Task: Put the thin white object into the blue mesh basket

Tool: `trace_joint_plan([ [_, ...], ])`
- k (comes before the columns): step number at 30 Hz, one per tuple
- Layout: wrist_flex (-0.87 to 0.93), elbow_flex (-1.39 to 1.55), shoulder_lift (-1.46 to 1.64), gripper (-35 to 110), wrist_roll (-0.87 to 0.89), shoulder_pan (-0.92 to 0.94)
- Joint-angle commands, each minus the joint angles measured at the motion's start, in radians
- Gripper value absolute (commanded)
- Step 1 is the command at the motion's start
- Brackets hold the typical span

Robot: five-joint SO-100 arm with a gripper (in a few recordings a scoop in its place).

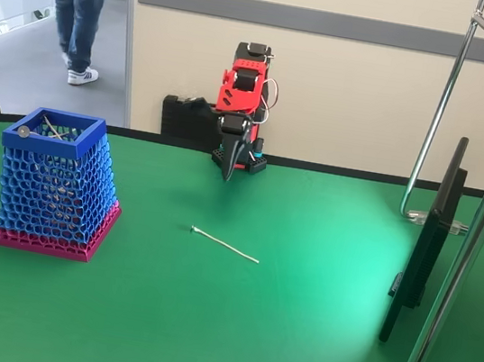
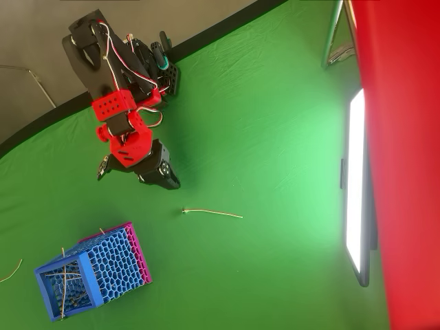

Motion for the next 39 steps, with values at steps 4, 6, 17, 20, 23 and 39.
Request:
trace_joint_plan([
  [4, 0.101, -0.247, -0.212, 1, 0.031, 0.015],
  [6, 0.129, -0.321, -0.287, 1, 0.031, 0.017],
  [17, 0.304, -0.638, -0.606, 1, 0.064, 0.008],
  [20, 0.33, -0.687, -0.669, 3, 0.078, 0.002],
  [23, 0.364, -0.741, -0.726, 8, 0.095, -0.002],
  [39, 0.476, -1.032, -1.062, 14, 0.144, 0.055],
])
